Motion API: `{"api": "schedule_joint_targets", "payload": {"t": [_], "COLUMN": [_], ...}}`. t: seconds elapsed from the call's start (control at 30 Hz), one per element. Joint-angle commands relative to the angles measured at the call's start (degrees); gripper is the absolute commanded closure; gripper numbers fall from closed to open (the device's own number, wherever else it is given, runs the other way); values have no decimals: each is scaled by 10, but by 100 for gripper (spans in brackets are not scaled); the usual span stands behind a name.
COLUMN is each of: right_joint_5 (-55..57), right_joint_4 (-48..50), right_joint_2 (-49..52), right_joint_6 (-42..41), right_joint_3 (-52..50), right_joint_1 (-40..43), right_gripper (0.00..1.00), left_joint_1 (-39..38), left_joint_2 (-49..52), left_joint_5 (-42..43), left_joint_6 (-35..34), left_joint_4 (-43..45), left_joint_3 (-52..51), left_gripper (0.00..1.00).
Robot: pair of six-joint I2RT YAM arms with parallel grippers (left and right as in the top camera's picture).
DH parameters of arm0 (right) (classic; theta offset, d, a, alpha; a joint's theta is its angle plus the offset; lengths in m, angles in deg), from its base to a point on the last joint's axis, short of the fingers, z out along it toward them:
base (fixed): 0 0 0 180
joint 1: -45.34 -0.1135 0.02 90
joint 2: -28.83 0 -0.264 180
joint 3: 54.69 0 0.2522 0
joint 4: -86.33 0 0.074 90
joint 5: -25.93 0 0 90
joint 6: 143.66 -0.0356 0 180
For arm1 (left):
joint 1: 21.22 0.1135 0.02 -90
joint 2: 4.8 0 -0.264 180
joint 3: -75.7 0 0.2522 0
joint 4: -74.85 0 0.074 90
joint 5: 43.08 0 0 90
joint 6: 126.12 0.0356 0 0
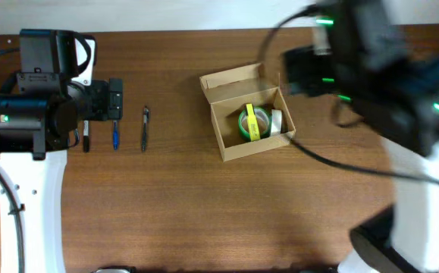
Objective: Pack container
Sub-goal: 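Release the highlighter and withdraw the right gripper to the right, then lower the left gripper over the dark pen beside the blue pen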
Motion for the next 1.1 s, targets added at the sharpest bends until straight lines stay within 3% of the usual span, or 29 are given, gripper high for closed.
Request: {"api": "schedule_joint_targets", "payload": {"t": [0.0, 0.2, 0.47, 0.93, 1.07], "right_joint_5": [46, 38, -17, -32, -49], "right_joint_4": [-3, -3, -3, -3, -3], "right_joint_2": [-59, -121, -167, -191, -191], "right_joint_6": [-12, -24, -24, -24, -24], "right_joint_3": [12, 11, 11, -30, -50], "right_joint_1": [53, 132, 137, 137, 137], "right_gripper": [1, 1, 1, 1, 1], "left_joint_1": [12, 26, 26, 26, 26], "left_joint_2": [-4, 0, 61, 209, 247], "left_joint_5": [-7, -7, 34, 86, 89], "left_joint_6": [13, 15, 37, 94, 94], "left_joint_4": [25, 99, 246, 342, 345], "left_joint_3": [-38, -146, -300, -308, -308], "left_gripper": [1, 1, 0, 0, 6]}}
